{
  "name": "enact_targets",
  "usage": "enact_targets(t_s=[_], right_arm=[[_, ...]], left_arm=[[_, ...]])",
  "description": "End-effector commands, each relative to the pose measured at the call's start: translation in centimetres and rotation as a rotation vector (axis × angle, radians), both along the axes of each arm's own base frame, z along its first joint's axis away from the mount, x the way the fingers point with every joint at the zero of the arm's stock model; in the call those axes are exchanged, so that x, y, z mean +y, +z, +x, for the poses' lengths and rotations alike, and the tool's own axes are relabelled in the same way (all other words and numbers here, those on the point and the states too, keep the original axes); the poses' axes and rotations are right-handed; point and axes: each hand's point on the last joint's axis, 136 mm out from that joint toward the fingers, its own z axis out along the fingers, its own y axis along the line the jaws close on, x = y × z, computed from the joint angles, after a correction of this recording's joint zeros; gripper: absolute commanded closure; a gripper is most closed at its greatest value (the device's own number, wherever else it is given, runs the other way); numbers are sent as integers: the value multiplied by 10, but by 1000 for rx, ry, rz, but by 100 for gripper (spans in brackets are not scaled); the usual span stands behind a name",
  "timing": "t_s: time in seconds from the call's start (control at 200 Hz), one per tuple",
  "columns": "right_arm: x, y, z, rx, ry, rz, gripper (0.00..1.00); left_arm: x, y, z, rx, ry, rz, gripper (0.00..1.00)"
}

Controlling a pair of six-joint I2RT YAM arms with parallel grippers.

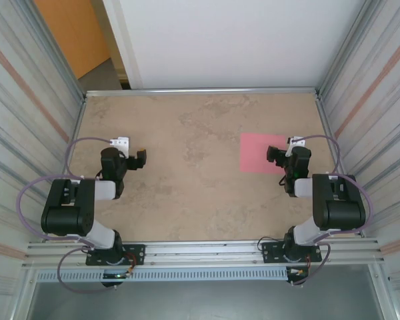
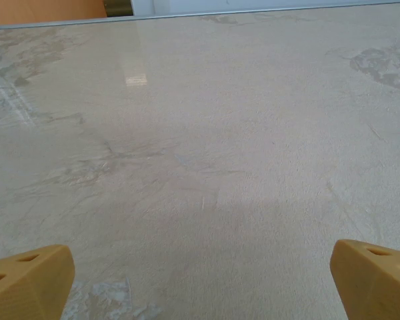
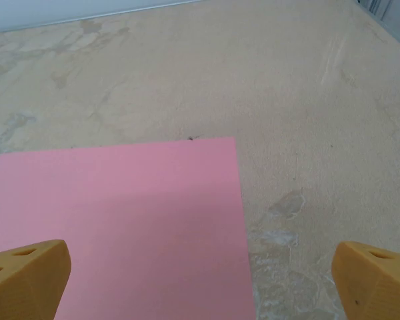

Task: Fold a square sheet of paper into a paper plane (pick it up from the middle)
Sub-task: Move the square sheet of paper to the center of the table.

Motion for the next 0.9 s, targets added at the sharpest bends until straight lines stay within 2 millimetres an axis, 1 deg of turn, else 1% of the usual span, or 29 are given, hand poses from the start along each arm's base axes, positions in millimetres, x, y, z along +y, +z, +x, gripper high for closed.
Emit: enact_targets(t_s=[0.0,0.777,0.837,0.897], right_arm=[[-1,4,4,-13,-1,-21,1],[-1,4,4,-12,0,-18,1],[-1,7,4,-21,1,-20,1],[-1,16,5,-15,-7,-27,1]], left_arm=[[1,5,3,-17,-6,11,1],[1,6,2,-22,-7,11,1],[1,7,2,-27,-9,10,1],[2,10,0,-38,-3,9,1]])
